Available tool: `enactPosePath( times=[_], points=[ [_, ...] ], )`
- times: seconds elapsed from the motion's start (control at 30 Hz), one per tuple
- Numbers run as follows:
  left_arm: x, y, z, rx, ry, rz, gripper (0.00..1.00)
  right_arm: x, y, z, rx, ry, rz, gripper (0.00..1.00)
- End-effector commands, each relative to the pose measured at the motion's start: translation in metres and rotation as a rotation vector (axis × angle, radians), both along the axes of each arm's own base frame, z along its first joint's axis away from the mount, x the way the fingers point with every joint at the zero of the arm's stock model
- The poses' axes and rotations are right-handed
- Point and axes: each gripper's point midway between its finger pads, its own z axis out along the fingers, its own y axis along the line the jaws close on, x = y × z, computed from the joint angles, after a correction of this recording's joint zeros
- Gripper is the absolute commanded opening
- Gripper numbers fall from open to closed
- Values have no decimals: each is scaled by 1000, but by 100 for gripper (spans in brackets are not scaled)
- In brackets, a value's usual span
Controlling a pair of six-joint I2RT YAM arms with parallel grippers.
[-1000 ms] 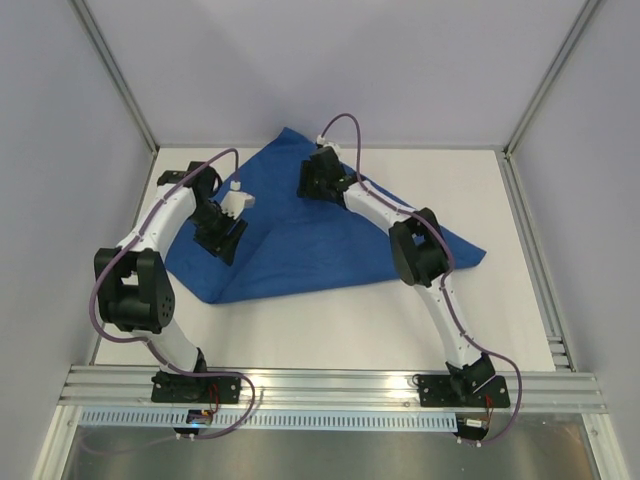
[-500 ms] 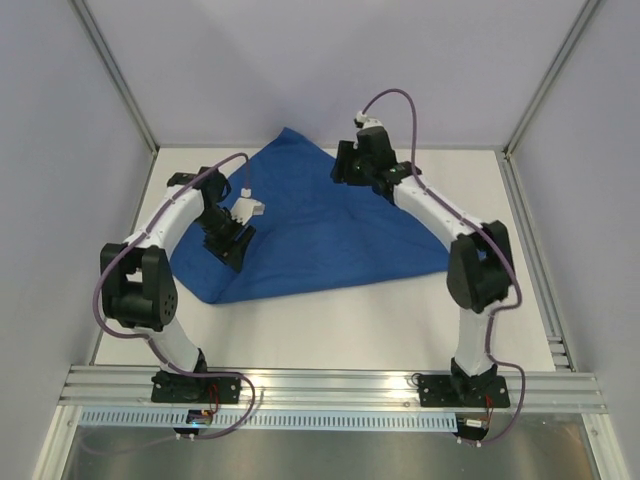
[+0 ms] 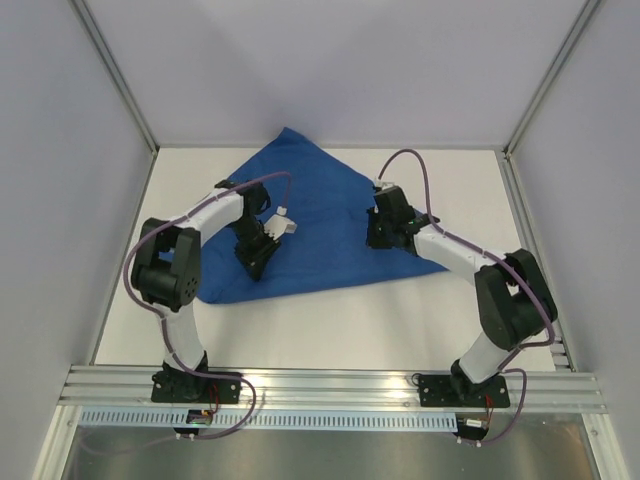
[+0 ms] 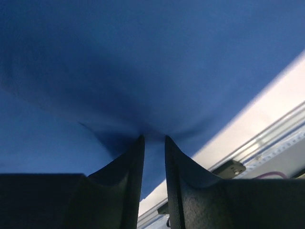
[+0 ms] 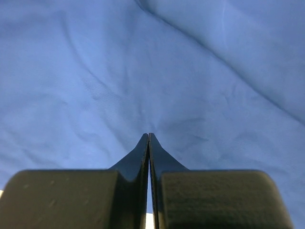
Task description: Prepare the surgical pack
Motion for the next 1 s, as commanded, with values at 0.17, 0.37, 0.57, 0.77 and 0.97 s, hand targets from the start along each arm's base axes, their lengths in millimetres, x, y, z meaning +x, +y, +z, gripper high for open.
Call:
enactPosePath(
  times=[0.17,0.37,0.57,0.77,0.97],
  points=[
    [31,9,-38,103,-37,56,33,-3,-3,-50,7,46,-60,0],
    [29,19,-61,164,-16,54,34,-7,-21,-73,-25,67,-128,0],
    [31,26,-49,184,-54,40,34,0,-38,-37,-72,-15,-145,0],
    [18,16,-7,87,-95,35,37,-9,-50,13,-99,-89,-121,0],
    [-15,25,-17,103,-14,30,38,-42,-50,6,-22,-46,-115,0]
  ],
)
